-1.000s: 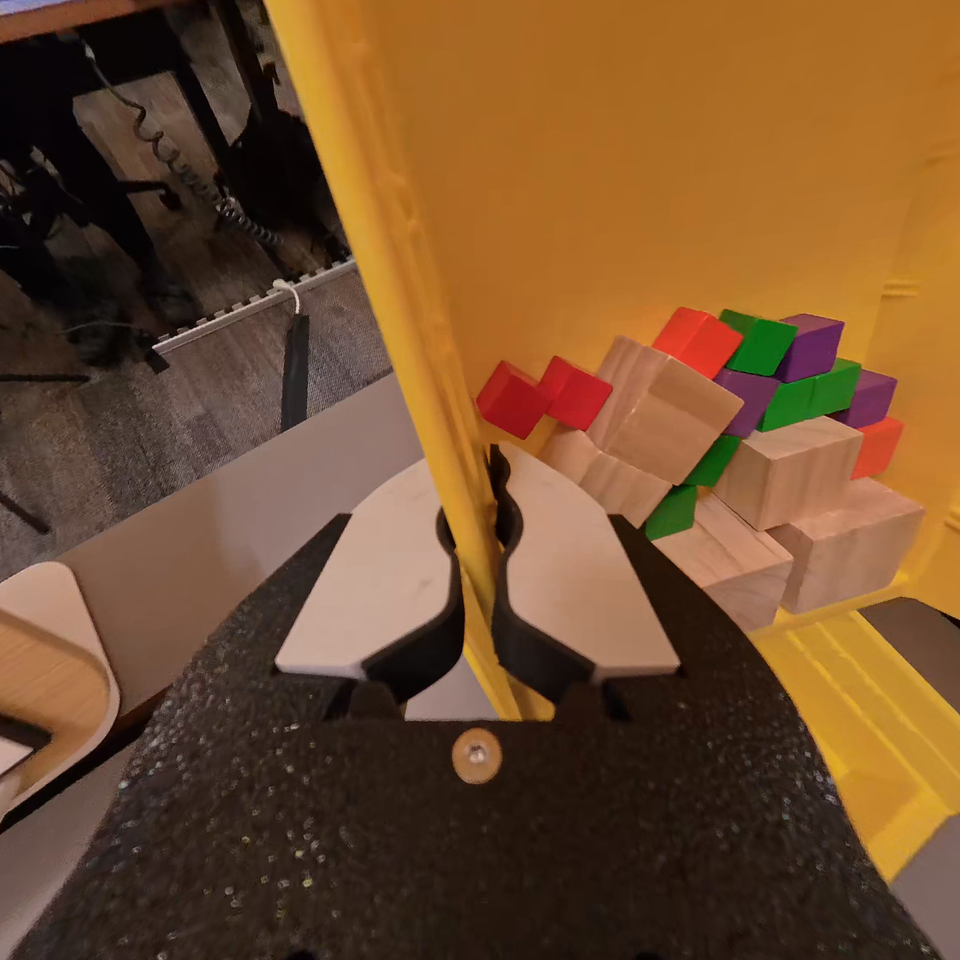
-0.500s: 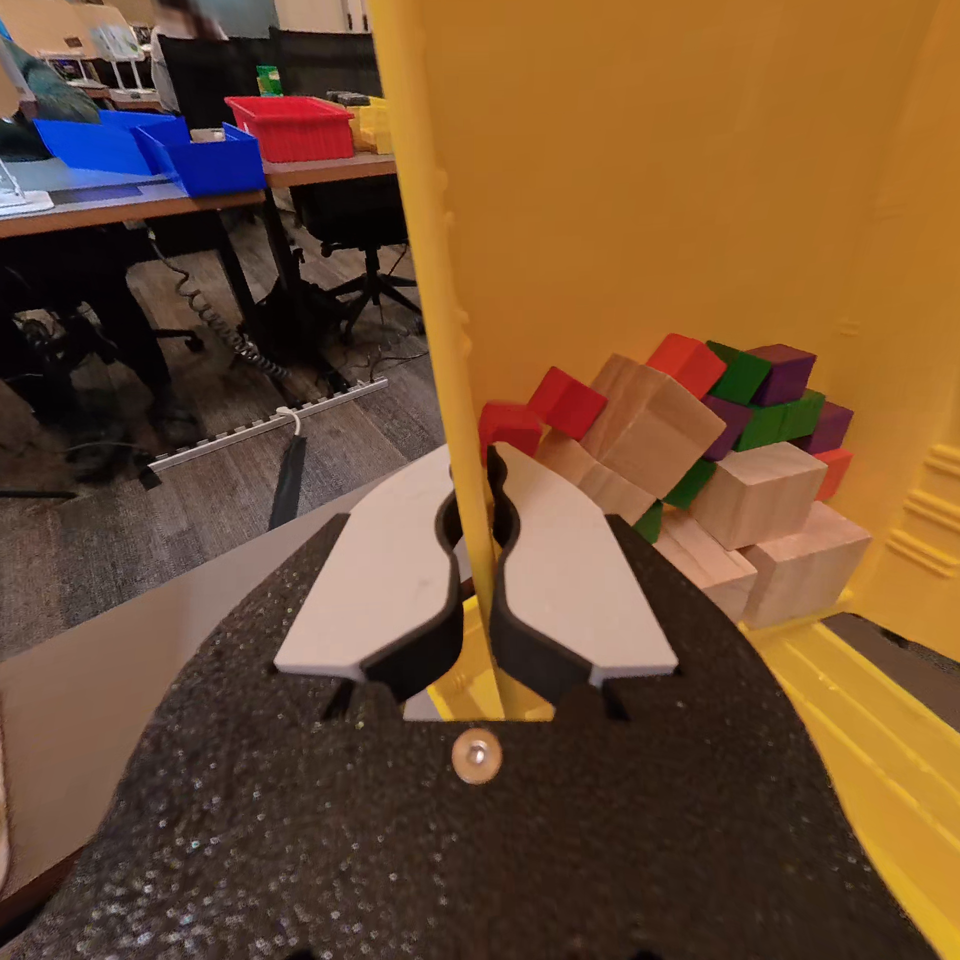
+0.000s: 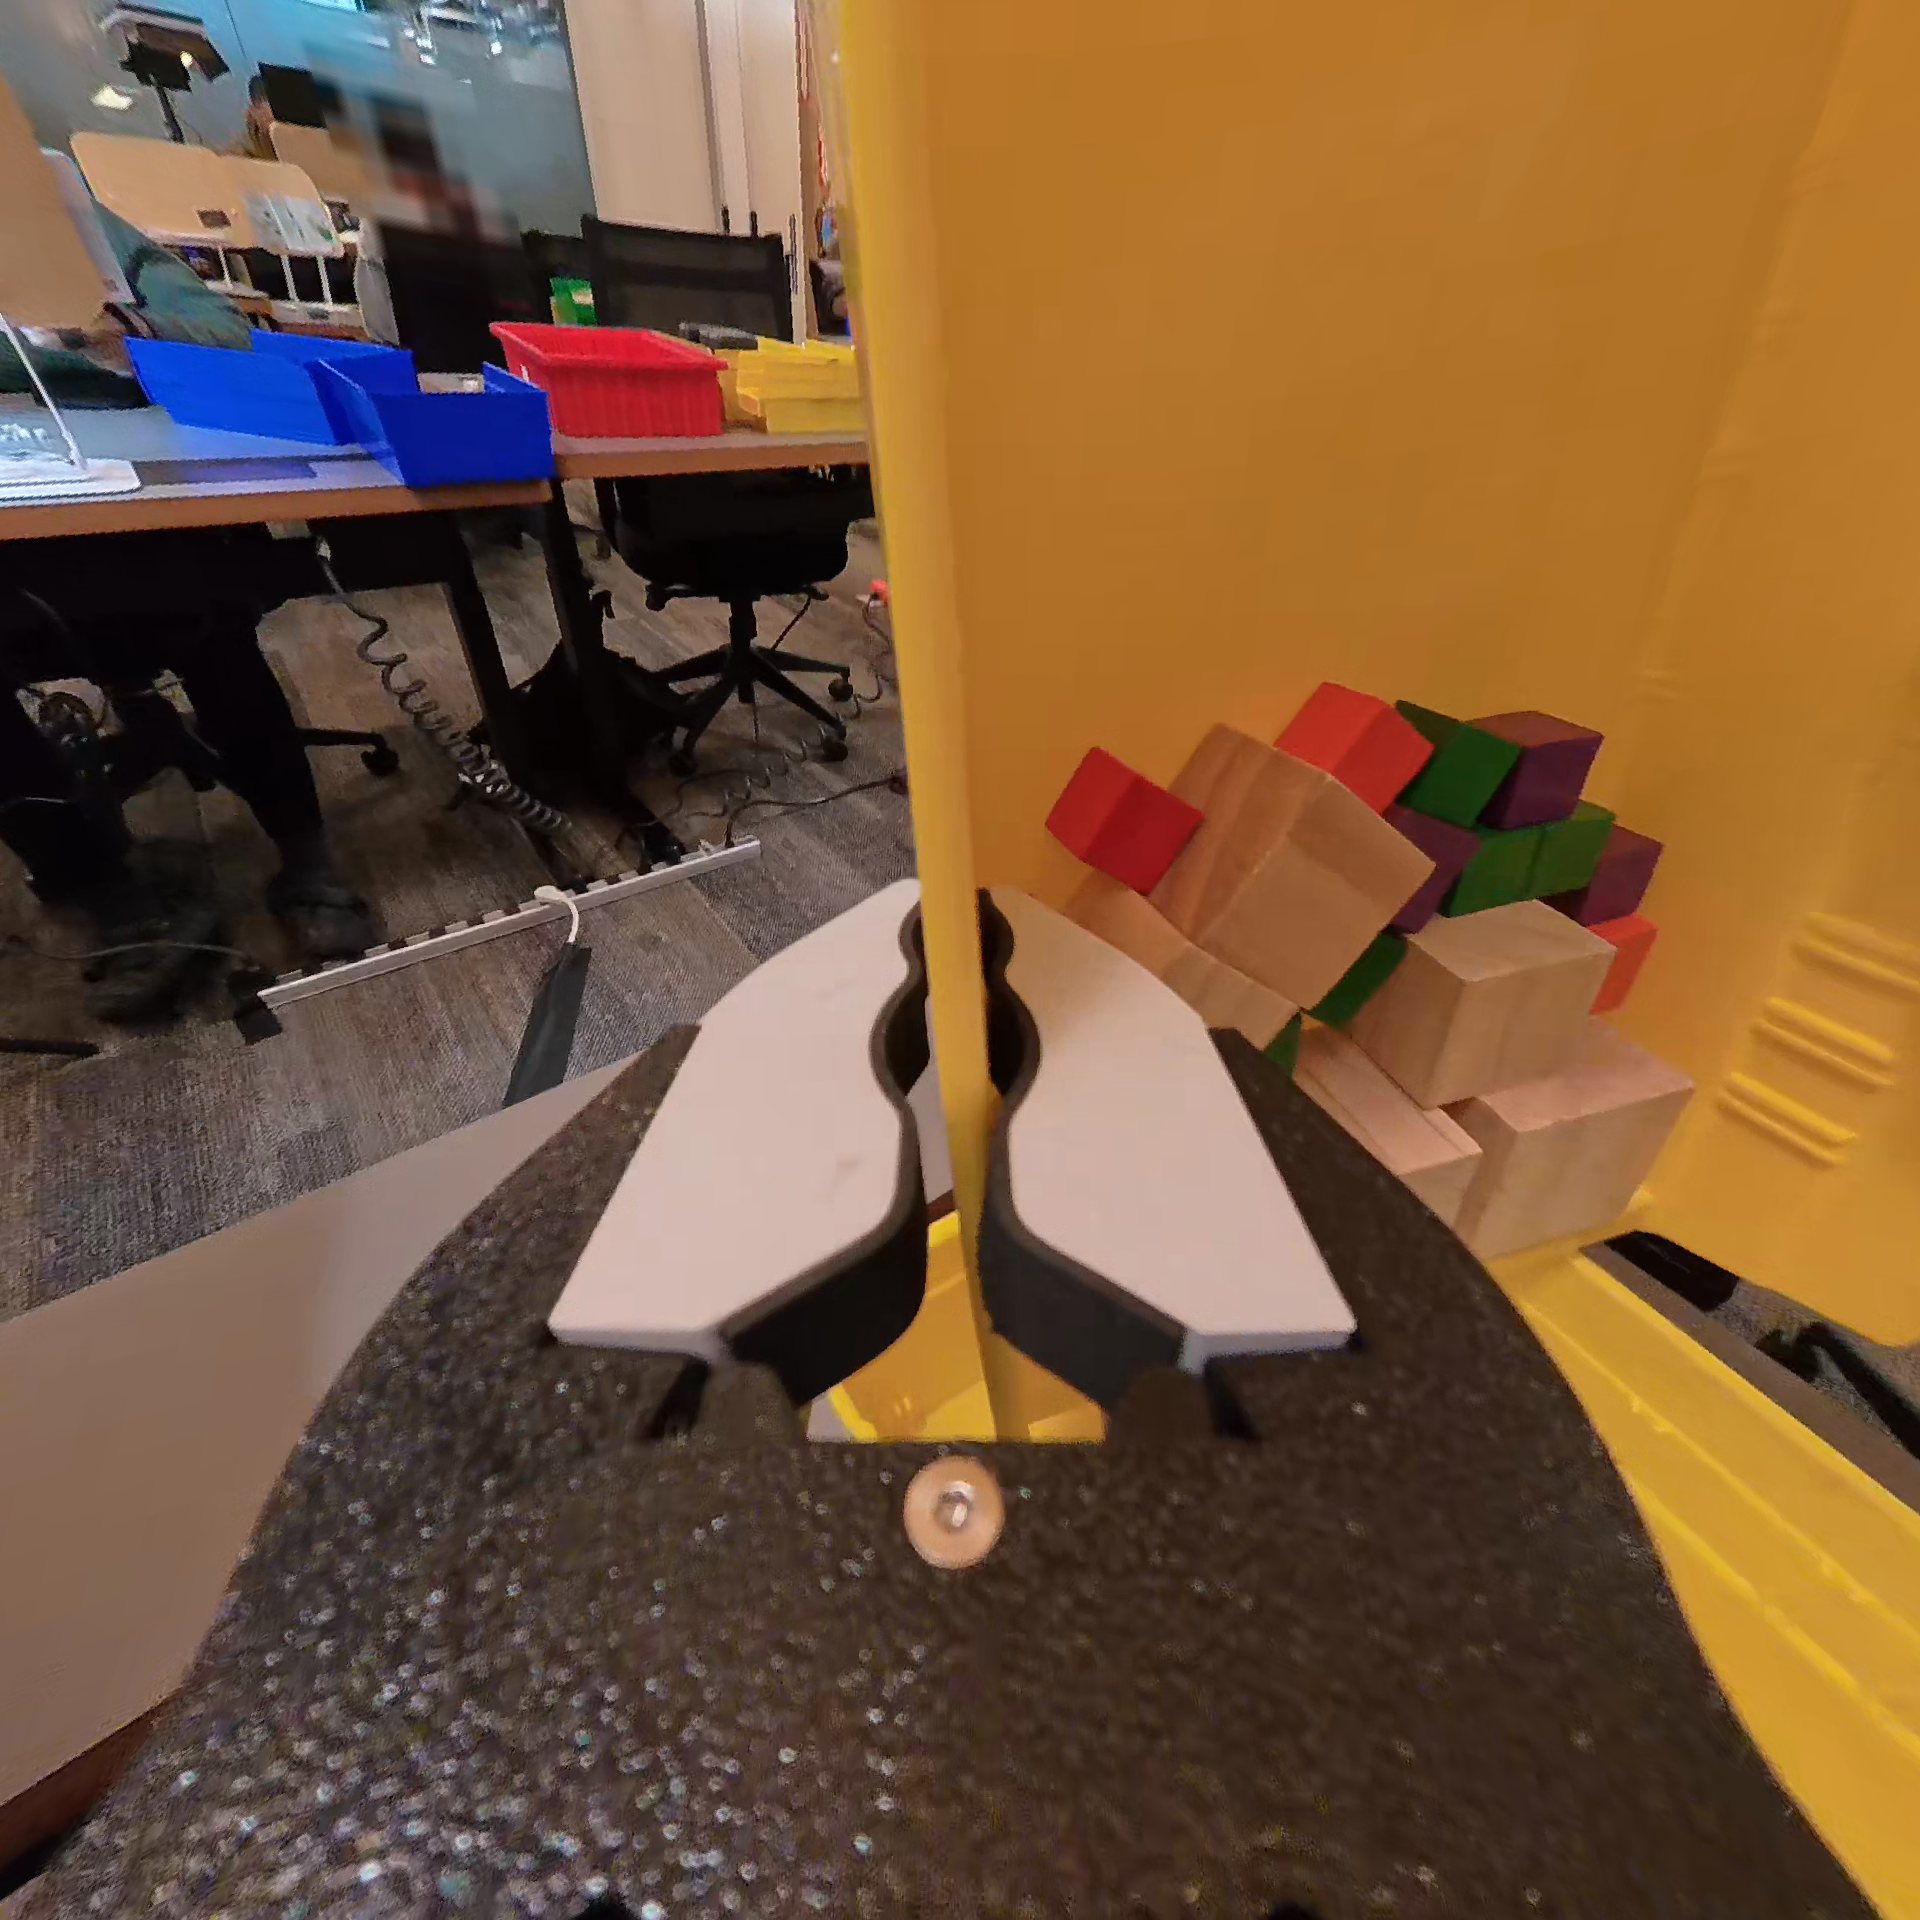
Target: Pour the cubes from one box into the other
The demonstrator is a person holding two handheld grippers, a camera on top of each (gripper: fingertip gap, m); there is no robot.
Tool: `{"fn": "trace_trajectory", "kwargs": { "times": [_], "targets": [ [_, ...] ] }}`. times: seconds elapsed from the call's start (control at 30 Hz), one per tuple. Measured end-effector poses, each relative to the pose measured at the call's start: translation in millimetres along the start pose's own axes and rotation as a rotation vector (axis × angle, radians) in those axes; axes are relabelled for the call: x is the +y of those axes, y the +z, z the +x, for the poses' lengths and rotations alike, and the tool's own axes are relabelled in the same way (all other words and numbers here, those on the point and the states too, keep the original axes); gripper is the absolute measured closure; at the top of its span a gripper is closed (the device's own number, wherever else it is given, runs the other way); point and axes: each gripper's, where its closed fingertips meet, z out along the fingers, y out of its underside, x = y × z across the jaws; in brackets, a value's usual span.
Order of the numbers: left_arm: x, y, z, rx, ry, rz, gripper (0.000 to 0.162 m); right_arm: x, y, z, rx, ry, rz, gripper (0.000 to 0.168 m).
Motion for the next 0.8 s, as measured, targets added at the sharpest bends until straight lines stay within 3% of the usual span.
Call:
{"fn": "trace_trajectory", "kwargs": {
  "times": [0.37,0.8],
  "targets": [
    [-13,-5,4,-0.017,-0.001,0.092,0.157,-7,-7,3,0.087,-0.083,0.103,0.162],
    [-14,-6,1,-0.036,0.043,0.125,0.157,3,-5,2,0.060,0.005,0.148,0.161]
  ]
}}
